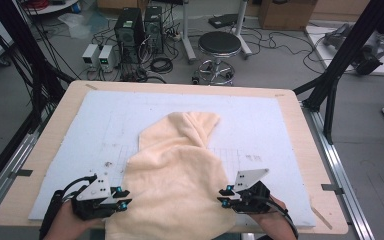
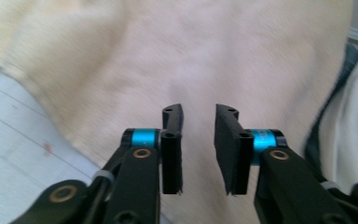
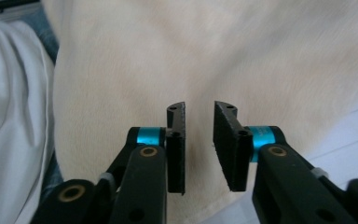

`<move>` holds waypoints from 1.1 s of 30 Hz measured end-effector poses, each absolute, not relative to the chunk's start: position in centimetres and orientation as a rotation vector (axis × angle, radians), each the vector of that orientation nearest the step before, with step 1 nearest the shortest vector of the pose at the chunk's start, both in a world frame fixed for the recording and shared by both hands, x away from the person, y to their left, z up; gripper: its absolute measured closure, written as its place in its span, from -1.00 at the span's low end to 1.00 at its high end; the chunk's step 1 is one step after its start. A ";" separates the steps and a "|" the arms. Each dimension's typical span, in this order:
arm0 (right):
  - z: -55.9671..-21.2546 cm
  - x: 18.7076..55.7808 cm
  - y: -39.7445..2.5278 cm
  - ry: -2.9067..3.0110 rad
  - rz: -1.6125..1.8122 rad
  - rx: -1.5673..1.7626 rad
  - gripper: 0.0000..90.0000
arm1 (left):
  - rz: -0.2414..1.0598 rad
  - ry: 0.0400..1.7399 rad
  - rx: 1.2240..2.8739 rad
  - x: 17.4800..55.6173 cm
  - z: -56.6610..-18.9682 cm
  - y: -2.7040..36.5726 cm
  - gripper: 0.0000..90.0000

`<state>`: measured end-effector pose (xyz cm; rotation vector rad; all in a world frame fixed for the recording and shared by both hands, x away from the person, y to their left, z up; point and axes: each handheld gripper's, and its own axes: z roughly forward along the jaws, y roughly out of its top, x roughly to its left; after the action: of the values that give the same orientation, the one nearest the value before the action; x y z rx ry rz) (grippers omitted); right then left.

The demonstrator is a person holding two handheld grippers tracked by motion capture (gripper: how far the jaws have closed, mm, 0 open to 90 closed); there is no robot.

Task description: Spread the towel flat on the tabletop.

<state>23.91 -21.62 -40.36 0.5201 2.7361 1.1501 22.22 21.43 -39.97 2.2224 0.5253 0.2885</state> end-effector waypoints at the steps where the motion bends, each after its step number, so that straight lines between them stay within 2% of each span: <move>1: -40.0 24.3 -21.6 2.708 1.147 0.521 0.52 | 0.293 0.527 2.219 22.9 -39.9 21.3 0.49; 4: -39.3 26.0 -21.7 2.660 1.151 0.539 0.45 | 0.304 0.537 2.195 24.3 -40.0 20.8 0.35; 9: -39.2 28.9 -21.7 2.595 1.132 0.599 0.33 | 0.301 0.573 2.173 27.8 -40.8 19.5 0.30; 11: -40.0 30.7 -21.6 2.603 1.154 0.644 0.29 | 0.206 0.600 2.194 29.4 -41.7 18.8 0.30; 13: -40.9 31.4 -21.2 2.642 1.144 0.643 0.28 | 0.184 0.605 2.232 29.8 -42.5 18.5 0.31; 18: -43.0 31.5 -20.2 2.728 1.065 0.649 0.46 | 0.188 0.572 2.284 29.8 -43.5 18.3 0.43; 24: -43.1 31.0 -19.8 2.740 1.023 0.596 0.85 | 0.177 0.587 2.283 29.7 -43.4 18.4 0.79; 33: -42.4 29.3 -21.2 2.727 1.036 0.626 0.90 | 0.188 0.528 2.331 28.2 -42.9 18.4 0.89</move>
<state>29.26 -21.16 -42.35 0.6265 2.7274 1.0356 28.20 18.42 -42.86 2.3309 0.5283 0.1880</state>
